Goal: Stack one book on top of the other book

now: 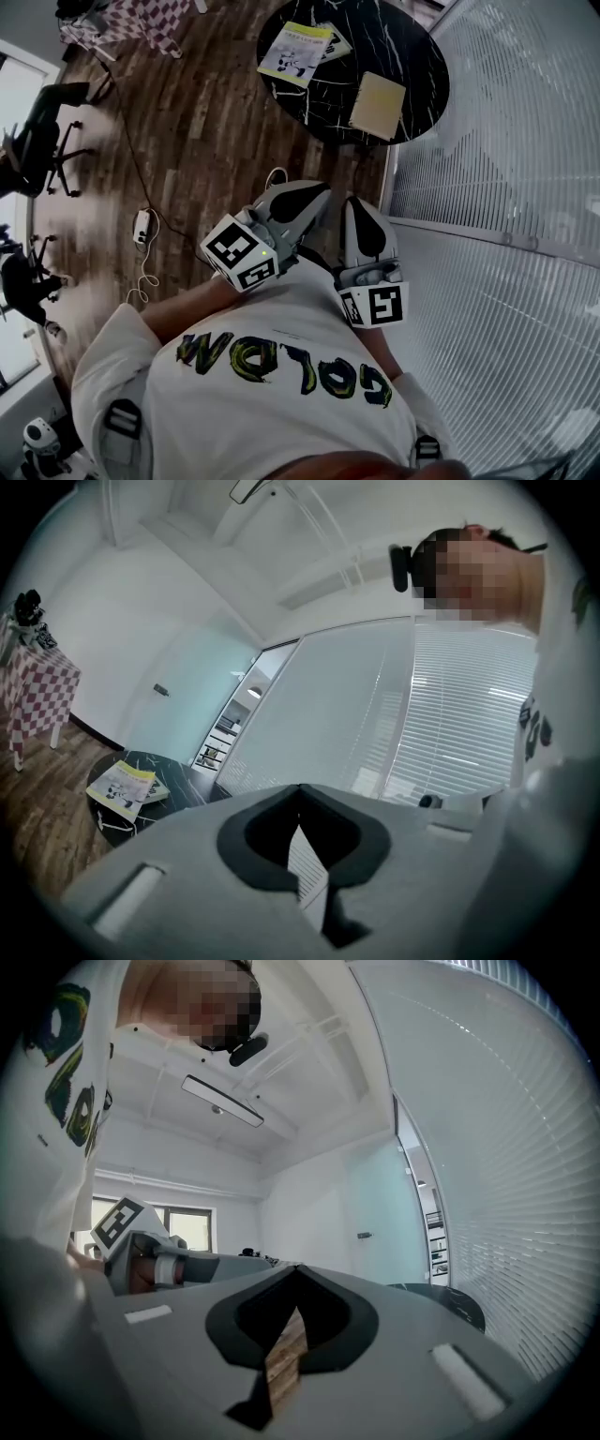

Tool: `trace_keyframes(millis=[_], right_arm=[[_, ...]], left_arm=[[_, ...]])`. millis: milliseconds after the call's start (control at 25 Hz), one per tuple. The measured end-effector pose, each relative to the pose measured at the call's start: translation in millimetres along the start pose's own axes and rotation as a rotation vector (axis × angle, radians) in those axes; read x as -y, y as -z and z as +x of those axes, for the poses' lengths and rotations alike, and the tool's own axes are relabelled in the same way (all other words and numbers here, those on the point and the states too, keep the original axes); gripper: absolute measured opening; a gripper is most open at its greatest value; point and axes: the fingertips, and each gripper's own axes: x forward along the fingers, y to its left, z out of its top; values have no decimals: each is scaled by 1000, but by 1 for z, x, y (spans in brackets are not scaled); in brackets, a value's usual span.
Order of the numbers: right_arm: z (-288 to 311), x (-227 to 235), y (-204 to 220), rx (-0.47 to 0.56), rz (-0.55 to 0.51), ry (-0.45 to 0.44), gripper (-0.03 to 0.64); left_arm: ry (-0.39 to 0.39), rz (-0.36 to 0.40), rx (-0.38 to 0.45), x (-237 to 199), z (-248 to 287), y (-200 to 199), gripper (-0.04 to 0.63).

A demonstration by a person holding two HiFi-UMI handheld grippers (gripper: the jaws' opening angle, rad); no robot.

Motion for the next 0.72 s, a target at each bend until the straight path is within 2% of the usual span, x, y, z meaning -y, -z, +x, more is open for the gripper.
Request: trace_keyframes(millis=[280,720], right_arm=[[15,19,6,-6,12,7,3],[70,44,12,-41,19,-4,3]], left_arm=[[-5,3,-5,-16,16,0,0],[-11,-19,-7,-66,49,-16,0]])
